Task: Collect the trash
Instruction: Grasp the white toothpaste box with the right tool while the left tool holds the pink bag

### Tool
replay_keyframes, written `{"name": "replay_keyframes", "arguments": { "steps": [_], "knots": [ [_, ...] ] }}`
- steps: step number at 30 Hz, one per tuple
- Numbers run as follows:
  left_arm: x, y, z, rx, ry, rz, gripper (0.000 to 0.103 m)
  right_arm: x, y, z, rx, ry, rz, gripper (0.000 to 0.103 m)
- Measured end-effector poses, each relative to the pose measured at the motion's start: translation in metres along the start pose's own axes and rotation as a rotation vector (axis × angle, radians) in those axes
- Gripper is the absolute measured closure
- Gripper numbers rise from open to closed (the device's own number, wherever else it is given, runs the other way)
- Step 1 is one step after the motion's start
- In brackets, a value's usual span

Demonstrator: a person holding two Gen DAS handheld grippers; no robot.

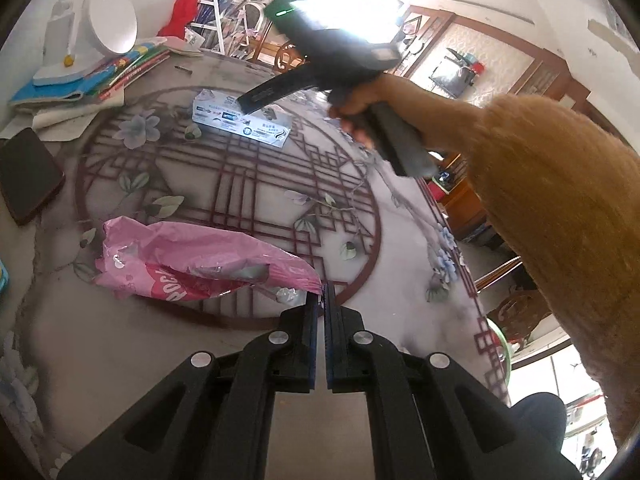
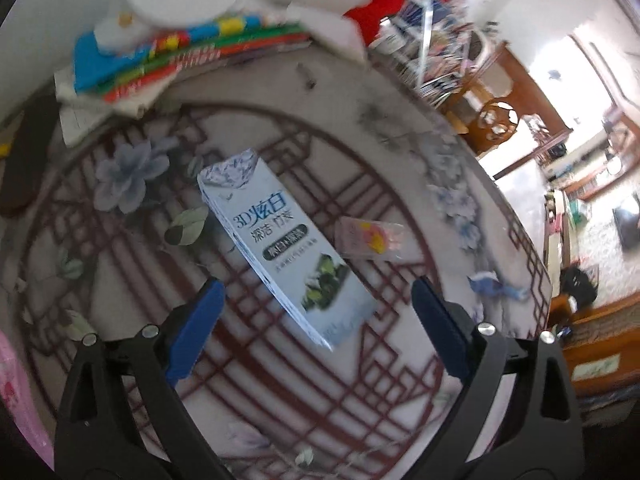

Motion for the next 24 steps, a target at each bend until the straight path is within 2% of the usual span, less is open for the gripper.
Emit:
{"name": "replay_keyframes", "arguments": {
  "steps": [5,7,11,12,14,15,20,22,24],
  "knots": [
    [0.000,0.001,-0.001,0.021,0.021,-0.002,0.103,-0.024,-0.009,-0.004,0.062,0.013,-0.086,0.010],
    [0.002,0.000,-0.002,0.027,0.023,0.004,0.103,-0.031,-0.011,-0.002,0.072,0.008,-0.108,0.006],
    [0.000,0.001,-0.003,0.034,0.026,0.000,0.103,-0.042,-0.009,-0.005,0.078,-0.024,-0.156,0.006],
    [0.000,0.001,-0.002,0.034,0.026,-0.002,0.103,-0.044,-0.006,-0.007,0.093,-0.028,-0.166,0.008],
    [-0.001,0.001,-0.003,0.037,0.026,-0.005,0.103,-0.046,-0.003,-0.012,0.128,-0.024,-0.172,0.035],
    [-0.002,0.002,-0.004,0.039,0.025,-0.006,0.103,-0.045,-0.001,-0.013,0.136,-0.016,-0.166,0.039],
    [-0.008,0.005,-0.006,0.050,0.028,-0.027,0.103,-0.023,0.016,-0.020,0.107,-0.069,-0.164,0.047],
    [-0.008,0.005,-0.007,0.056,0.032,-0.027,0.103,-0.002,0.036,-0.026,0.087,-0.065,-0.162,0.049],
    [-0.007,0.005,-0.007,0.060,0.035,-0.024,0.103,0.023,0.066,-0.028,0.006,-0.075,-0.171,0.049]
  ]
}}
Point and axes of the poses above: each gripper's, at about its wrist camera, not at the fingertips, and x roughly against the way its jaws point, z to its right, y to its underside, the point moved 3 cm from there along -x, roughly the way its jaws point, and after that the axes turned 4 degrees about z, right-handed, at the moved point
